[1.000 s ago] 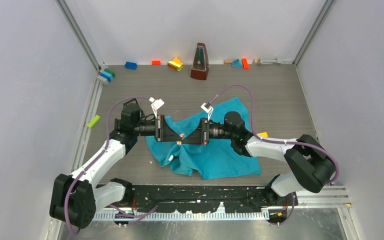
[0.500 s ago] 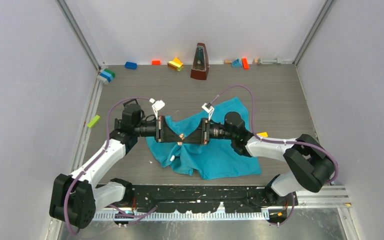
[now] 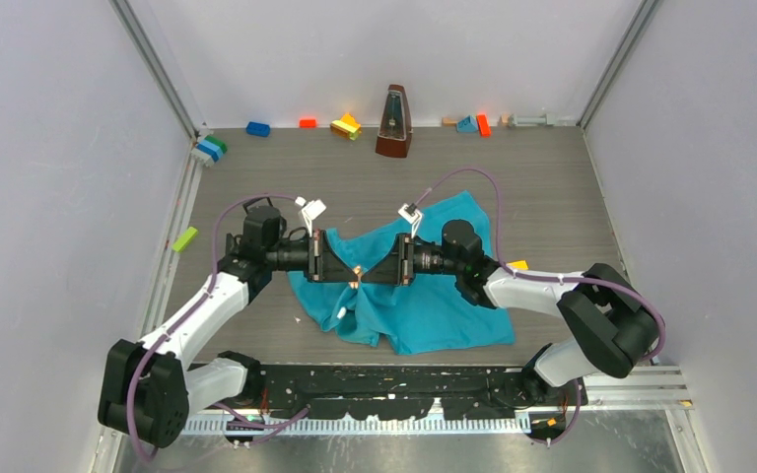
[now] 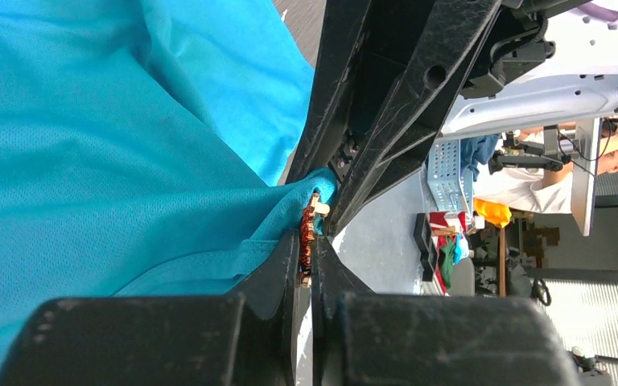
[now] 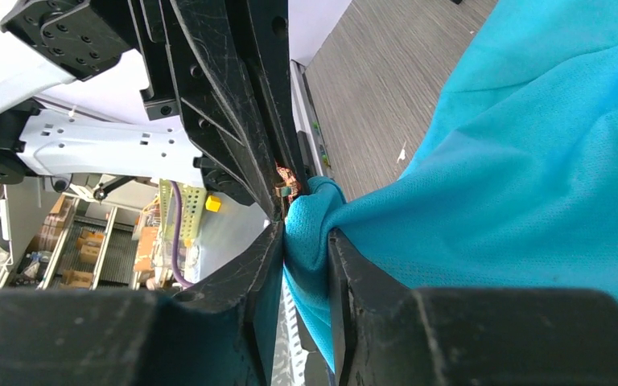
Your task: Pin the brooch onto the clothing
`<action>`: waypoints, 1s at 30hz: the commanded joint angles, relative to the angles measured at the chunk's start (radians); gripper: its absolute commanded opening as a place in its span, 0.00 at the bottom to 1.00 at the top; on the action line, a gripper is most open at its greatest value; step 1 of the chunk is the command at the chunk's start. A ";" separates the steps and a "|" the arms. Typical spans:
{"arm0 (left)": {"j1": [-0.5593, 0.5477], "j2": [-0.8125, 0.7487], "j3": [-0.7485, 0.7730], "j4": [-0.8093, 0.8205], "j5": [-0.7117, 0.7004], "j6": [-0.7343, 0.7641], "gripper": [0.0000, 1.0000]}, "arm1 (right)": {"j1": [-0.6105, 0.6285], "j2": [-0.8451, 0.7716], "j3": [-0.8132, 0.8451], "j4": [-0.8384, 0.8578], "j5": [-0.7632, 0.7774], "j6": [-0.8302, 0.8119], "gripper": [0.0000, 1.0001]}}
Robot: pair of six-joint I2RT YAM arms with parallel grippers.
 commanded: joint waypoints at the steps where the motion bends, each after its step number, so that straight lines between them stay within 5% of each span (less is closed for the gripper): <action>1: -0.001 0.015 0.035 -0.050 0.007 0.017 0.00 | -0.015 -0.019 0.016 -0.011 -0.001 -0.061 0.32; 11: -0.001 0.023 0.069 -0.173 -0.073 0.096 0.00 | -0.015 -0.066 0.023 -0.094 0.016 -0.098 0.48; 14: -0.001 0.011 0.099 -0.287 -0.146 0.154 0.20 | -0.016 -0.098 0.031 -0.166 0.078 -0.139 0.58; 17: -0.001 -0.023 0.113 -0.345 -0.206 0.180 0.55 | -0.020 -0.158 0.032 -0.263 0.160 -0.185 0.67; 19: 0.000 -0.062 0.122 -0.389 -0.268 0.197 0.69 | -0.024 -0.202 0.037 -0.333 0.210 -0.214 0.69; 24: 0.016 -0.148 0.190 -0.499 -0.397 0.249 0.90 | -0.027 -0.328 0.070 -0.562 0.360 -0.270 0.71; 30: 0.113 -0.107 0.267 -0.640 -0.779 0.247 0.99 | -0.027 -0.450 0.084 -0.765 0.523 -0.294 0.72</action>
